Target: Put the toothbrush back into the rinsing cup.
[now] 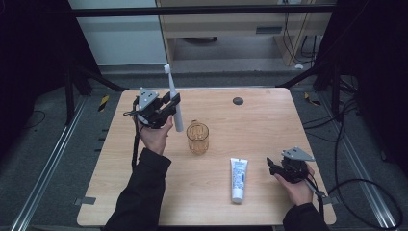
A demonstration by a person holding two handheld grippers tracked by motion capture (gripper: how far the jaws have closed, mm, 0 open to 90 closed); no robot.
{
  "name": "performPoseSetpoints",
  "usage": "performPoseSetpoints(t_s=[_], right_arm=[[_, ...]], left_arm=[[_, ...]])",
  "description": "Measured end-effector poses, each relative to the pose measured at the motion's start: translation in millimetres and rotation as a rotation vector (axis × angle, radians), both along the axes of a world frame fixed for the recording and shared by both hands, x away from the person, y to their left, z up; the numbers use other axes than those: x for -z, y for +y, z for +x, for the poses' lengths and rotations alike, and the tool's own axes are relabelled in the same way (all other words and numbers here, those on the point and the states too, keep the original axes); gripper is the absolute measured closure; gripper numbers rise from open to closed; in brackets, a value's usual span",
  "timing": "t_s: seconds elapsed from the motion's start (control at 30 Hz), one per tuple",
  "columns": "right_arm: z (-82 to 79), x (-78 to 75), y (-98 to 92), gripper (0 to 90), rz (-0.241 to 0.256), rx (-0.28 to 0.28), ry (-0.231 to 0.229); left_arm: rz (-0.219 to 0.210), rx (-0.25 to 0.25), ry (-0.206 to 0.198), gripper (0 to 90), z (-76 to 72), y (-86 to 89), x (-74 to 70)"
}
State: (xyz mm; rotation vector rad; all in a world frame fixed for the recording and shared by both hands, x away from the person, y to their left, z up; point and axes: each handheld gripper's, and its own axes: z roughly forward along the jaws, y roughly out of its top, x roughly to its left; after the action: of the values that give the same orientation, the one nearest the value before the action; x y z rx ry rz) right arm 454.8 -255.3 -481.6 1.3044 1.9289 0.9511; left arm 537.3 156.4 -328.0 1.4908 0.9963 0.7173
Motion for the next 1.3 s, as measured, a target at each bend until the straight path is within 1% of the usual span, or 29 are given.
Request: performPoseSetpoints(t_s=[0.13,0.33,0.47,0.57,0.7,0.8,1.03,1.3], right_arm=[[0.0,-0.1,-1.2,31.4,0.006,0.004,0.002],[0.0,0.1,-1.2,31.4,0.006,0.001,0.000],[-0.1,0.2,-1.4,31.6,0.007,-0.001,0.000],[-0.2,0.2,-1.5,31.7,0.006,-0.001,-0.001],[-0.4,0.4,-1.2,31.8,0.003,0.000,0.002],[-0.3,0.5,-1.0,31.9,0.004,-0.001,0.002],[0.1,1.1,-1.0,31.9,-0.002,-0.004,0.003],[0.3,1.3,-1.1,32.1,-0.004,-0.003,0.003]], left_arm=[[-0.018,0.017,-0.009,67.4,2.5,-9.6,3.4],[-0.019,0.037,-0.019,67.4,5.8,-22.8,7.7],[-0.020,0.049,-0.014,67.4,8.5,-27.4,12.2],[-0.019,0.056,-0.010,67.4,9.5,-29.1,16.7],[-0.004,0.061,-0.003,67.3,11.3,-30.9,23.8],[-0.006,0.065,-0.002,67.4,11.9,-30.2,28.1],[0.022,0.074,0.013,67.4,12.0,-31.9,40.0],[0.024,0.077,0.023,67.4,11.0,-29.9,52.6]])
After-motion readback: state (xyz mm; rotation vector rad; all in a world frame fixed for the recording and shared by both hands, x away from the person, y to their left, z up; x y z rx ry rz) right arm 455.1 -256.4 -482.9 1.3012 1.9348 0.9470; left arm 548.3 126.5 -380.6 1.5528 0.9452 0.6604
